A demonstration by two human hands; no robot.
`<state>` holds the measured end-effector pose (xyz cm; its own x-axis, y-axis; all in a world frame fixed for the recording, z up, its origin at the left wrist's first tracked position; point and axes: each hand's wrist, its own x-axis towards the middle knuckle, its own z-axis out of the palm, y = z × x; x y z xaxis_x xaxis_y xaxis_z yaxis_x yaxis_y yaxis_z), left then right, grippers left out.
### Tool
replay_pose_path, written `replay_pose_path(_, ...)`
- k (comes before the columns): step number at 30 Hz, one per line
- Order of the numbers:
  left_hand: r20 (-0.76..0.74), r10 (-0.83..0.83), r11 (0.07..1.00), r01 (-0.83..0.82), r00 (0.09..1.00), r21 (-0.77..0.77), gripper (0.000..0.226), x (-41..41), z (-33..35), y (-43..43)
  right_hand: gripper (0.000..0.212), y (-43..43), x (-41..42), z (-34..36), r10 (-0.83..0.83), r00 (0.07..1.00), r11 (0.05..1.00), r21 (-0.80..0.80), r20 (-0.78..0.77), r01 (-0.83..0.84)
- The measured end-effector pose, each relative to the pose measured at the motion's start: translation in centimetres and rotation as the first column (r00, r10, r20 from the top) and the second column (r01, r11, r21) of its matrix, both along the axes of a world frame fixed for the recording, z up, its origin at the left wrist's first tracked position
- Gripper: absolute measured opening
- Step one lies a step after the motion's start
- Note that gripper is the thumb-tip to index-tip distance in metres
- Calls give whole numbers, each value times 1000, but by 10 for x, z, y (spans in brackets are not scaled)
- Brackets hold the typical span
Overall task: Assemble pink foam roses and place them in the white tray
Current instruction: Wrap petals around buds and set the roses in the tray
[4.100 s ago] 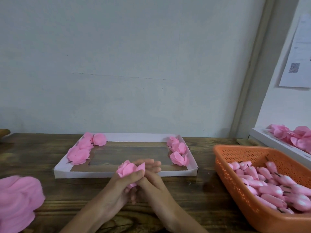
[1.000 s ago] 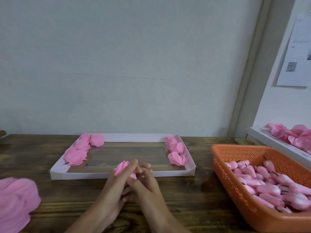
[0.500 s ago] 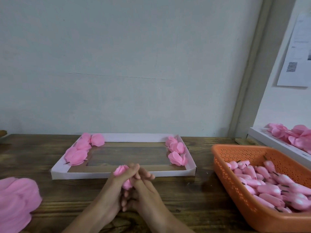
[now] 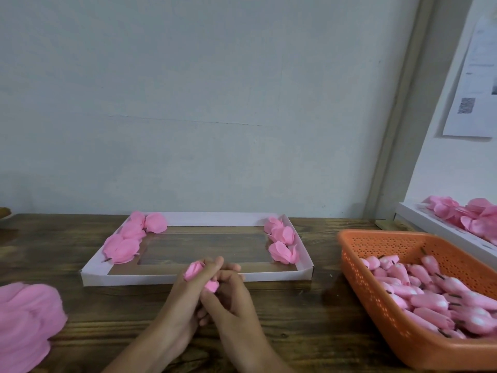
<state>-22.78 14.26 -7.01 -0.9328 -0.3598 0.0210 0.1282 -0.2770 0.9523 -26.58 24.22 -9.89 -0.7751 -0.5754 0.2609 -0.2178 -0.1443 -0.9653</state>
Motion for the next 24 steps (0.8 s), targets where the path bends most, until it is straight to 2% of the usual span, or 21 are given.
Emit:
replay_pose_path(3,-16,-29,1000,29,999,8,40,0,-1,-3,18,2,3,9,77,995,997,0,66,-77)
replay_pose_path(6,-27,-49,998,50,998,36,42,-1,-4,-7,21,3,7,17,164,971,986,-4,172,-166)
replay_pose_path(8,-24,-62,998,62,998,8,52,-1,-6,-9,27,4,5,17,174,964,982,42,203,-186)
replay_pose_path(11,-7,-67,997,67,998,-36,56,-3,-6,-10,26,2,4,11,128,982,987,82,138,-140)
replay_pose_path(13,-11,-42,999,41,999,-34,51,-3,-6,-9,21,2,5,4,77,997,993,88,12,-78)
replay_pose_path(17,-49,68,998,-68,996,2,39,-5,-4,-6,33,4,4,-3,-17,971,990,133,-239,51)
replay_pose_path(19,-45,38,999,-38,998,2,36,-3,-2,-2,26,6,2,-3,-33,969,992,106,-246,61)
replay_pose_path(22,-27,-32,999,32,999,-12,37,0,1,0,13,7,1,0,17,985,997,76,-170,-4)
replay_pose_path(24,-24,-36,999,36,999,13,45,-1,1,-3,19,6,2,3,67,994,995,78,-81,-61)
